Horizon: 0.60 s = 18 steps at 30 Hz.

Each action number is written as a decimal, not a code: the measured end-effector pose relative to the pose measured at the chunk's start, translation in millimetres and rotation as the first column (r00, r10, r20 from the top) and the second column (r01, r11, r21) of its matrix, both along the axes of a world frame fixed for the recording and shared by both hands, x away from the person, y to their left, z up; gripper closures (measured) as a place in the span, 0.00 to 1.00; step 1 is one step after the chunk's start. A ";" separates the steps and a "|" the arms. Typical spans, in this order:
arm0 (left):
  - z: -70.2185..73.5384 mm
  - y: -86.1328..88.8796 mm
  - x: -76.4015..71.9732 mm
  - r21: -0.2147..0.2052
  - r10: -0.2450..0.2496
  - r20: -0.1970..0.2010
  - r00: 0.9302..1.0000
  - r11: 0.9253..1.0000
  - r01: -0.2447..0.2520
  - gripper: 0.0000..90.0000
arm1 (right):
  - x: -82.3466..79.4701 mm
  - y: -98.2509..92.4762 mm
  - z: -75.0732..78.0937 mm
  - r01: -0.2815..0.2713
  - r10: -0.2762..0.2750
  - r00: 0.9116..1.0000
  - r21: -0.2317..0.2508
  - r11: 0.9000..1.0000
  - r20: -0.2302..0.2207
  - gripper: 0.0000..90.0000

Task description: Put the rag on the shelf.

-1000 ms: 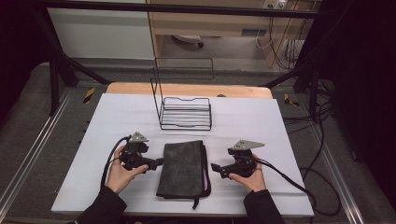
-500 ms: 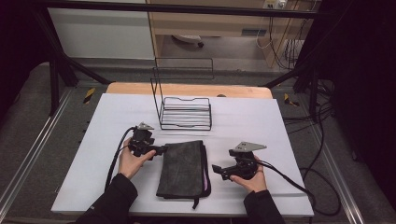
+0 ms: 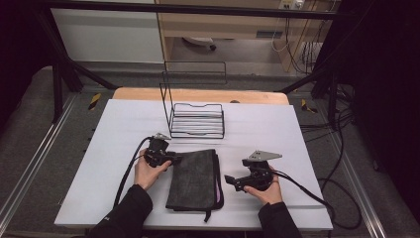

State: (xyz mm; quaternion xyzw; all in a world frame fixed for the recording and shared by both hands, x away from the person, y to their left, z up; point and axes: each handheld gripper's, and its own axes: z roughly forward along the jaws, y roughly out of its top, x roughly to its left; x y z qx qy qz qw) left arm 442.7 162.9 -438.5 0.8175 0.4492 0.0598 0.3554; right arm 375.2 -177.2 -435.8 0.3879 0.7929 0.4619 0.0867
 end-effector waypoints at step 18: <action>-3.3 -3.2 -0.6 -0.013 -0.010 -0.030 1.000 1.000 0.010 0.88 | 18.8 16.6 7.0 0.021 -0.021 1.000 0.029 0.999 -0.002 0.12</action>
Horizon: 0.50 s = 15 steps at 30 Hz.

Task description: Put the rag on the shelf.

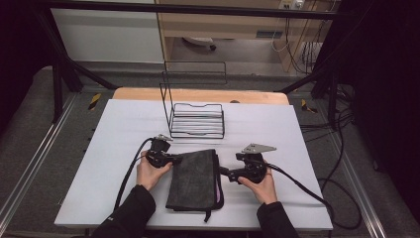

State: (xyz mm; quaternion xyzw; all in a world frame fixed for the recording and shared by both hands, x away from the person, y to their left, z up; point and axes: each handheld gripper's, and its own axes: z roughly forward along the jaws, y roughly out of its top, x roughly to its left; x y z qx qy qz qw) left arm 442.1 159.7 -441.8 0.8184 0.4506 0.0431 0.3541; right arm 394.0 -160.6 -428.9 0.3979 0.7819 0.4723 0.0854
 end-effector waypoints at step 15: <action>-0.3 -2.2 -2.9 0.029 -0.019 0.037 0.999 0.999 0.018 0.88 | 45.9 46.6 -19.6 0.087 -0.090 0.993 -0.043 0.995 -0.080 0.46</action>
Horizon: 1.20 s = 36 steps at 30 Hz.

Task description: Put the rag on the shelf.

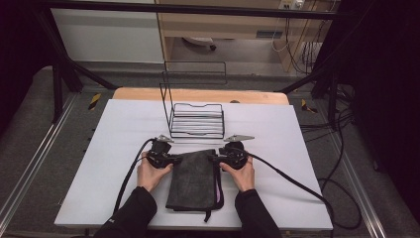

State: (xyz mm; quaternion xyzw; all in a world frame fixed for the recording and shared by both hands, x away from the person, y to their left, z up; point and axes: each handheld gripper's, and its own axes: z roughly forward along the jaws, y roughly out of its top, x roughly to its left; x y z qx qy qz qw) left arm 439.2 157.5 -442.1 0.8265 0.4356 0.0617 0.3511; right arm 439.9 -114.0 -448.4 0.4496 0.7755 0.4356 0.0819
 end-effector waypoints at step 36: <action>19.0 15.6 -8.4 -0.118 0.029 0.063 0.998 0.993 -0.021 0.90 | -6.7 -3.6 14.4 -0.034 0.043 0.993 0.082 0.996 -0.112 0.88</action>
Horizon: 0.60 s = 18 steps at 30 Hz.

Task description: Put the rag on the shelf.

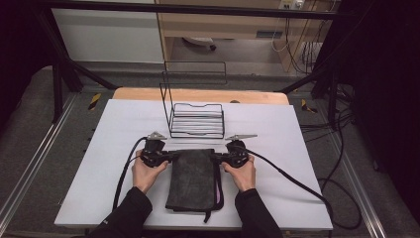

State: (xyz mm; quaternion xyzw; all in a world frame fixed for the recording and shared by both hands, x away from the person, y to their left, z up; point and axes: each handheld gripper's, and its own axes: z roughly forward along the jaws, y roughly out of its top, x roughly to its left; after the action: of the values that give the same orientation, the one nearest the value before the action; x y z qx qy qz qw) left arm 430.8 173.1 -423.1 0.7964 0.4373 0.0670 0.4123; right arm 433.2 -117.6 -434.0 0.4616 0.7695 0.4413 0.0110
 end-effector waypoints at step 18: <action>24.3 7.3 -20.6 -0.050 -0.003 0.099 0.995 0.999 0.008 0.90 | -21.1 -3.3 21.7 -0.029 0.020 0.992 0.068 0.997 0.124 0.89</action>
State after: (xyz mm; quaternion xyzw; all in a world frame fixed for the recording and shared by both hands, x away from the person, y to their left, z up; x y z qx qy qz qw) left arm 410.3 180.4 -398.8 0.7827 0.4156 0.0942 0.4536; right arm 412.0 -120.9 -412.4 0.4240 0.7572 0.4954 0.0371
